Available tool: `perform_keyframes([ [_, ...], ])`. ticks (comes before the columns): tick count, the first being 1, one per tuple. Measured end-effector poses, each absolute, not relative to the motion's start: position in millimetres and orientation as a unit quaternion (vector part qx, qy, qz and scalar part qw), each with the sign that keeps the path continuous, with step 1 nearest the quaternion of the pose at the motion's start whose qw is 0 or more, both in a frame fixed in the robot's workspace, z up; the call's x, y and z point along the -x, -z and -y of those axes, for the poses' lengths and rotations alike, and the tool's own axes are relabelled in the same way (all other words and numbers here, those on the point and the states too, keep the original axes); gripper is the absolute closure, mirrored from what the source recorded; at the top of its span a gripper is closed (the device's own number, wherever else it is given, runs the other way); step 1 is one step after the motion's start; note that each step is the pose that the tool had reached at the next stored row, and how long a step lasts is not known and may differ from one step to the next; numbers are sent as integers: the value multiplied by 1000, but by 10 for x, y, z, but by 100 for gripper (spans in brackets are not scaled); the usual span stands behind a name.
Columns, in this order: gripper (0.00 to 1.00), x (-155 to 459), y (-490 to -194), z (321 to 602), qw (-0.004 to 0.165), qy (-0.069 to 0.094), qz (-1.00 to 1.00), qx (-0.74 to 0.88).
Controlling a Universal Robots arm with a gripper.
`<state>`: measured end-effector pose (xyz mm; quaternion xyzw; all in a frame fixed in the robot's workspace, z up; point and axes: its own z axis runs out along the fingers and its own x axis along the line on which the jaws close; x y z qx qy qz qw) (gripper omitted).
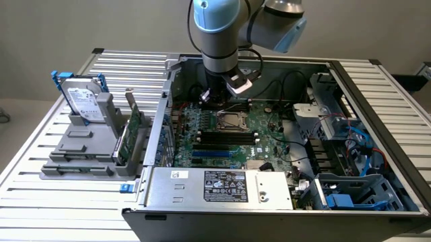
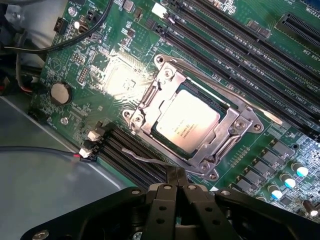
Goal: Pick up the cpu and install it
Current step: 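Install the first cpu locking lever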
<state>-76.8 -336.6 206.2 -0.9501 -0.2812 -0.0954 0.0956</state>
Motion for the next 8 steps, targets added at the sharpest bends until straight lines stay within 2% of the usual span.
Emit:
perform_keyframes([
  [8, 89, 767, -2062, 3362, 96, 95, 281, 950],
])
